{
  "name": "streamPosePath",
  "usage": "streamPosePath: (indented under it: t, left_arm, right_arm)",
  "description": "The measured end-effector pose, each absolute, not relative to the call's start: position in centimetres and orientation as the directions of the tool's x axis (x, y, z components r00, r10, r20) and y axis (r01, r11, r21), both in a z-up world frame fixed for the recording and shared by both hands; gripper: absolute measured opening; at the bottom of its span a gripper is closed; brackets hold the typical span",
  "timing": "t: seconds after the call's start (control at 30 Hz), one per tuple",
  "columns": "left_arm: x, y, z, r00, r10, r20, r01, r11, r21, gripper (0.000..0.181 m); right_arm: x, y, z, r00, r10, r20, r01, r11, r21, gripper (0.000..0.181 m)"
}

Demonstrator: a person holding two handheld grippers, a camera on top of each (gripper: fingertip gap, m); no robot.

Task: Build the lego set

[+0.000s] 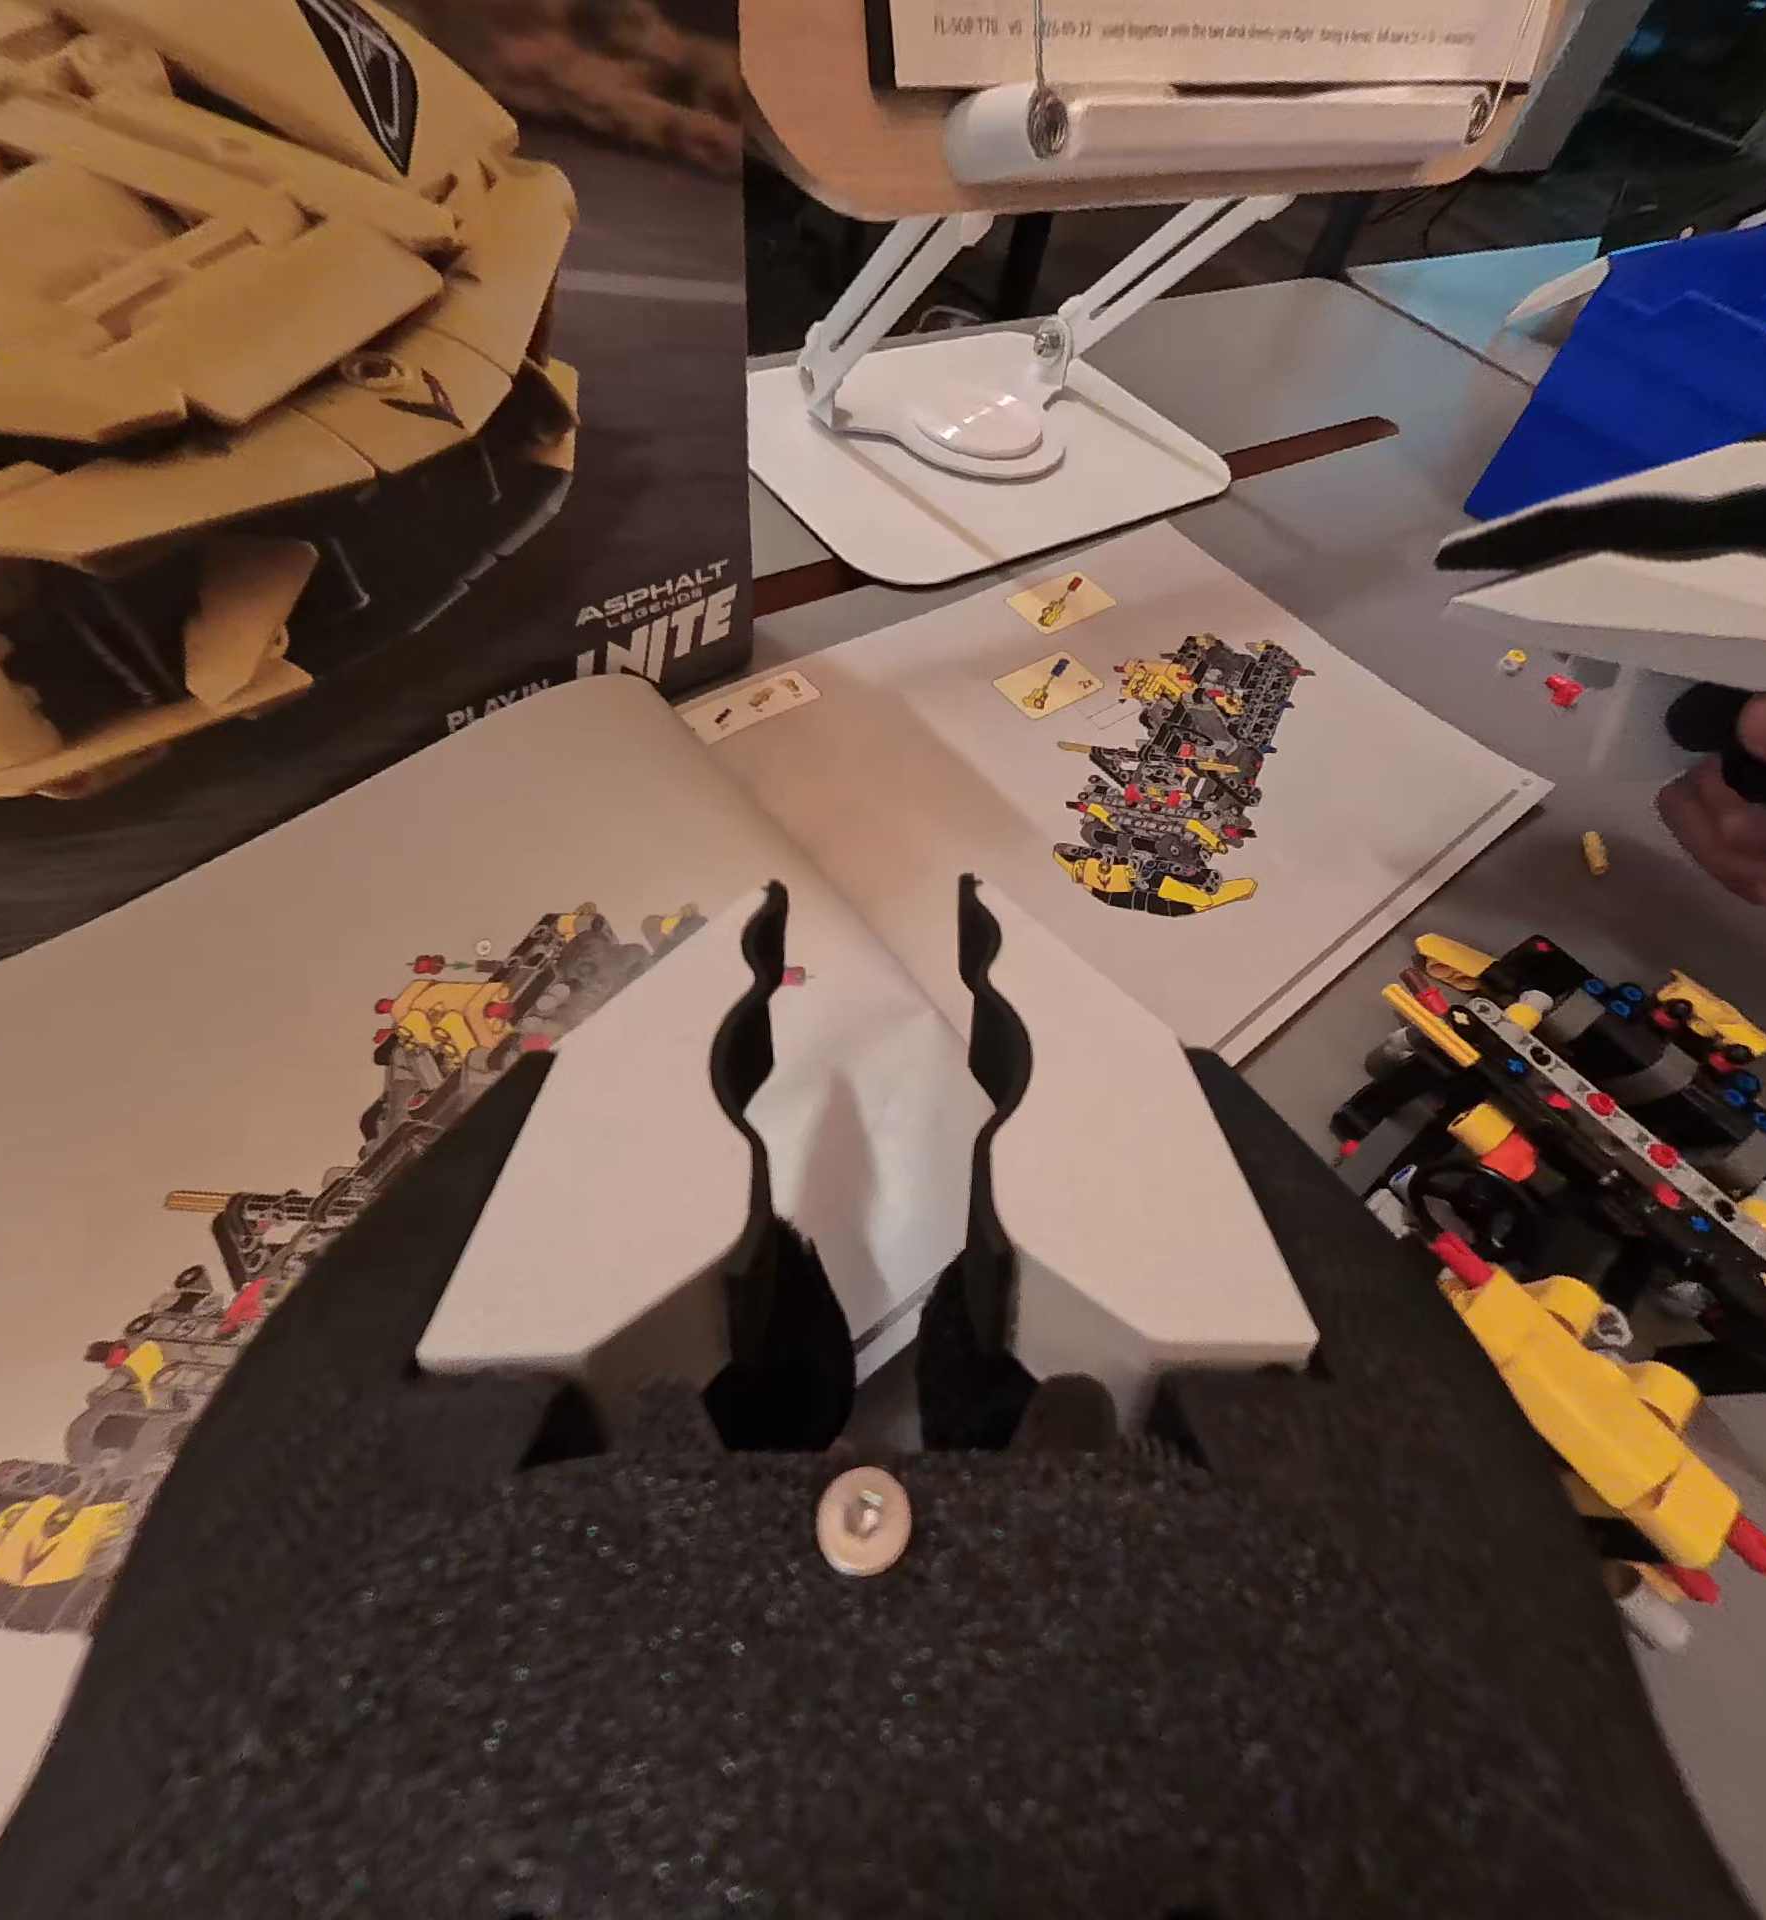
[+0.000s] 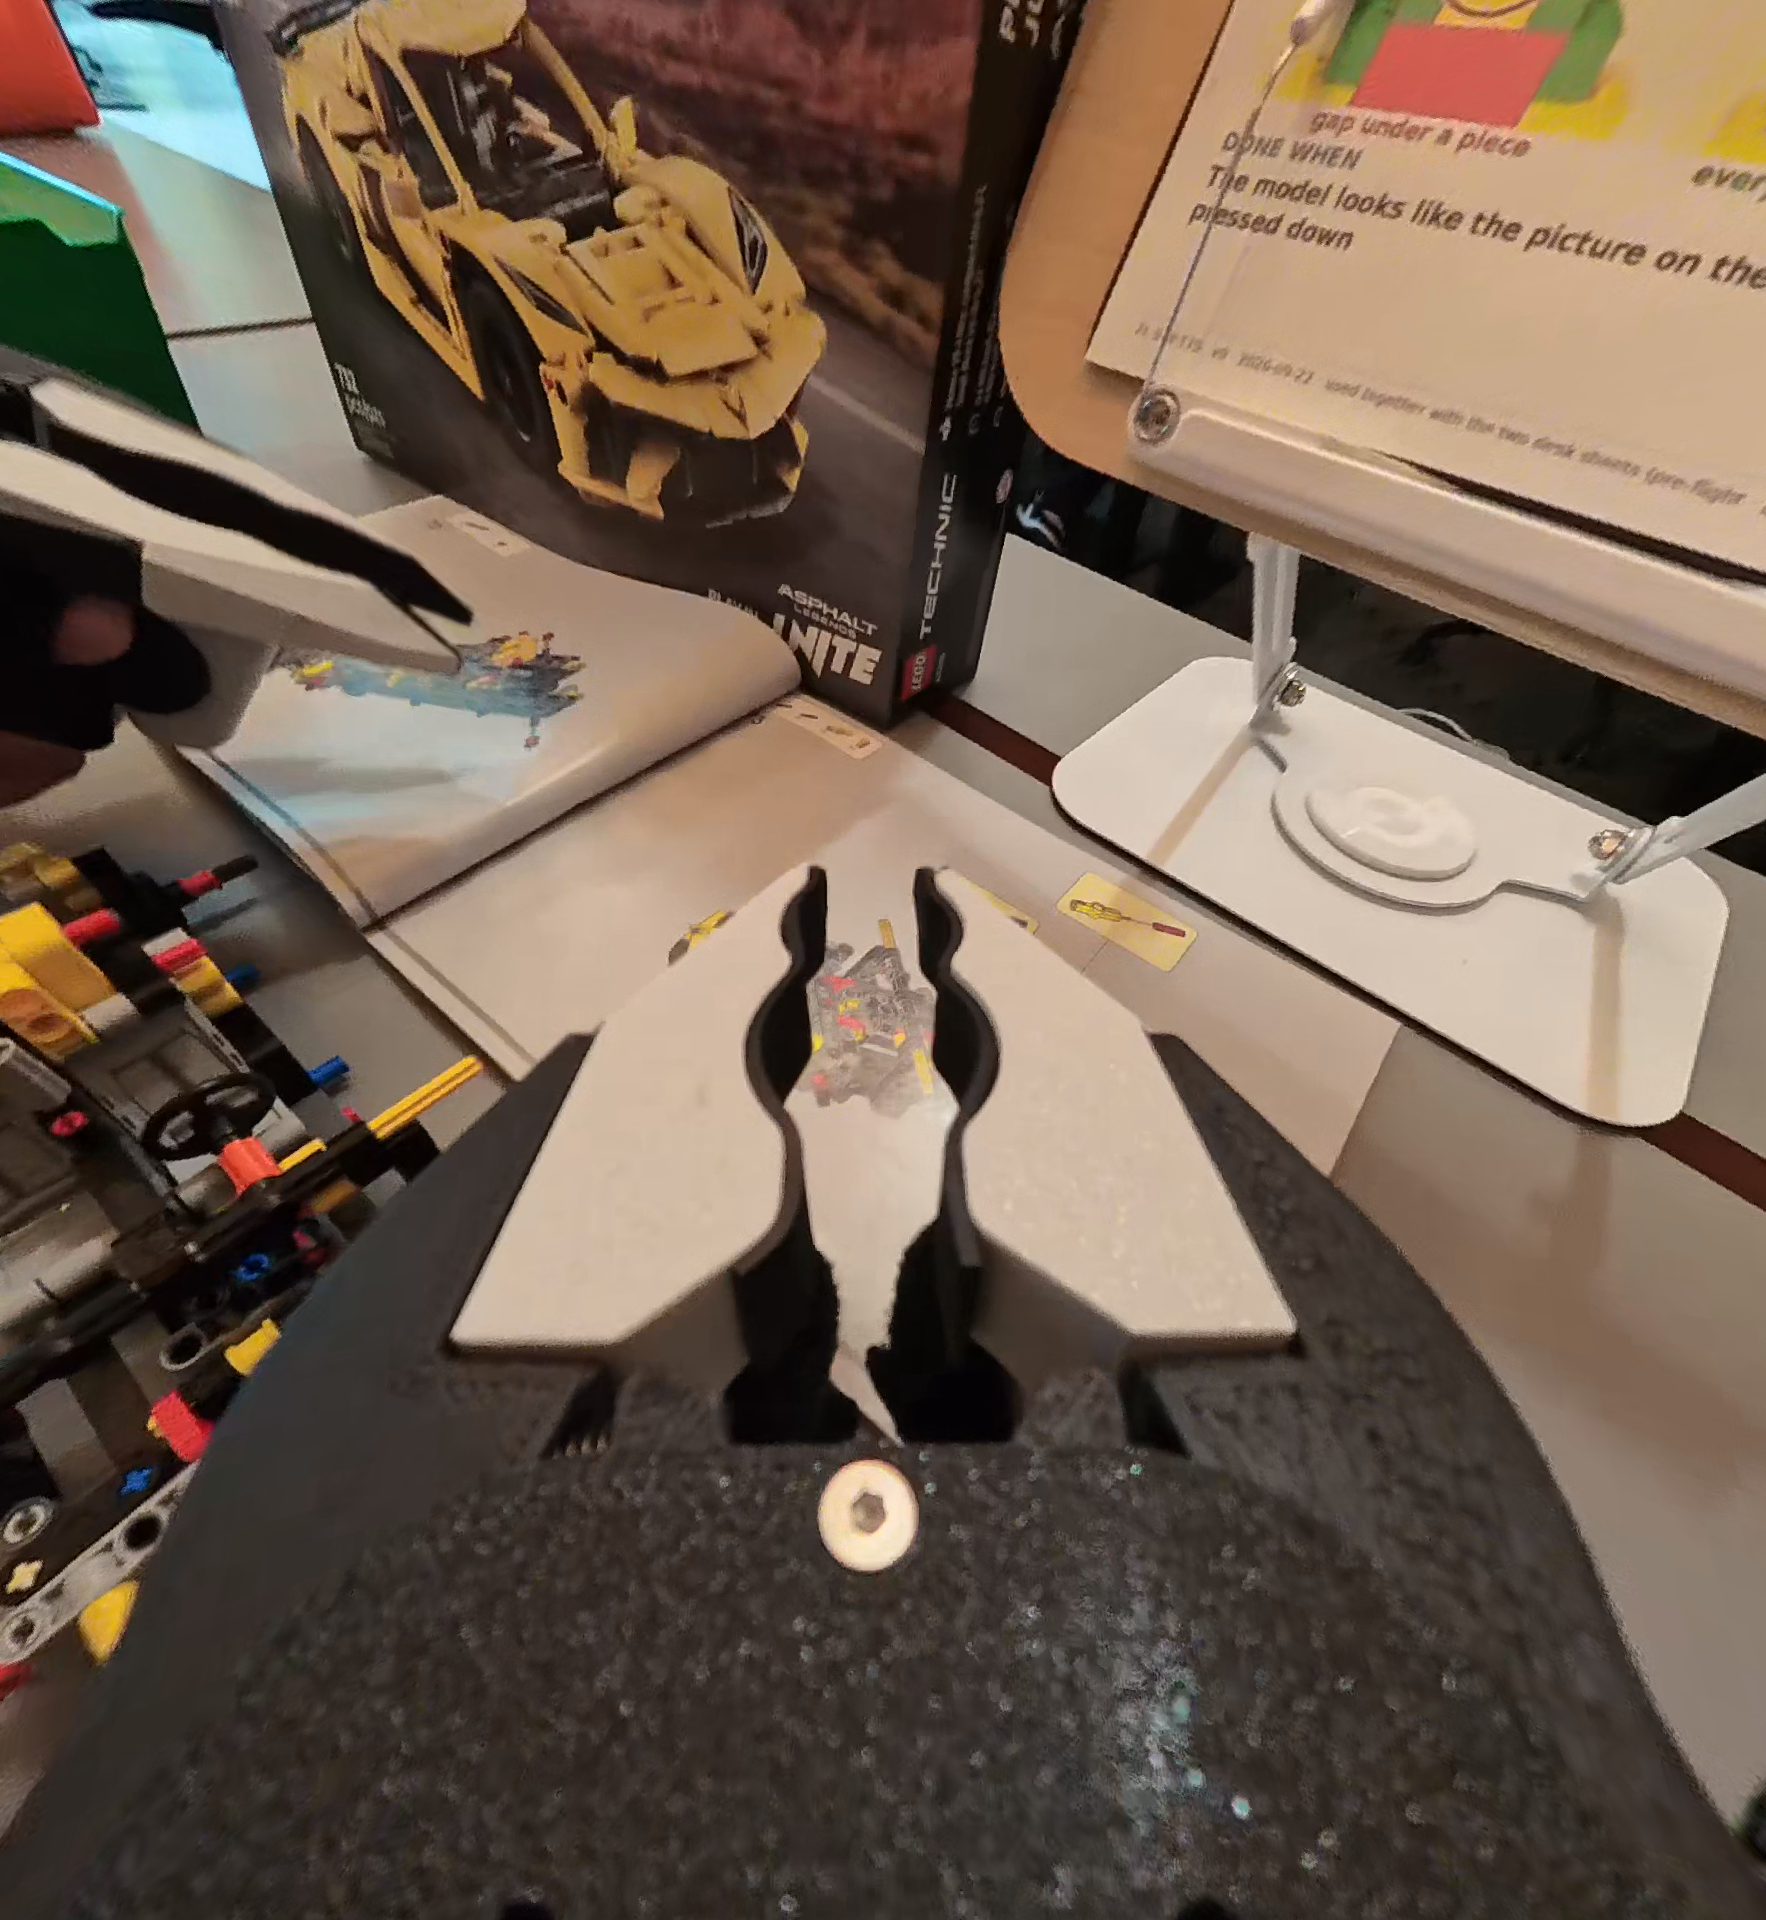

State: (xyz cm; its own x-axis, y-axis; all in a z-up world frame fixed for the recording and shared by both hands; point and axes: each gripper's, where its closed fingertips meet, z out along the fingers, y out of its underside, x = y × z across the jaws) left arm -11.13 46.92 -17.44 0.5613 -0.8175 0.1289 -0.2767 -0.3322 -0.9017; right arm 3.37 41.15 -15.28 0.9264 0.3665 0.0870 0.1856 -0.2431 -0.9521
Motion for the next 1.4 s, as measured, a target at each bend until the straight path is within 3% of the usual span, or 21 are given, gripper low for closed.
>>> streamPosePath:
  t: [0.33,0.87,1.4]
  left_arm:
    - [-12.5,48.0,-15.4,0.641,-0.74,-0.201,-0.369,-0.067,-0.927,0.023]
    - [-12.2,47.7,-16.6,0.627,-0.779,0.023,-0.247,-0.227,-0.942,0.023]
    - [-12.0,47.4,-16.9,0.619,-0.784,-0.042,-0.298,-0.185,-0.937,0.024]
  right_arm:
    - [3.1,39.3,-15.2,0.926,0.371,0.065,0.183,-0.291,-0.939,0.018]
    - [3.6,39.0,-15.6,0.939,0.34,0.047,0.158,-0.306,-0.939,0.022]
    - [3.8,38.7,-16.0,0.937,0.346,0.046,0.168,-0.333,-0.928,0.02]
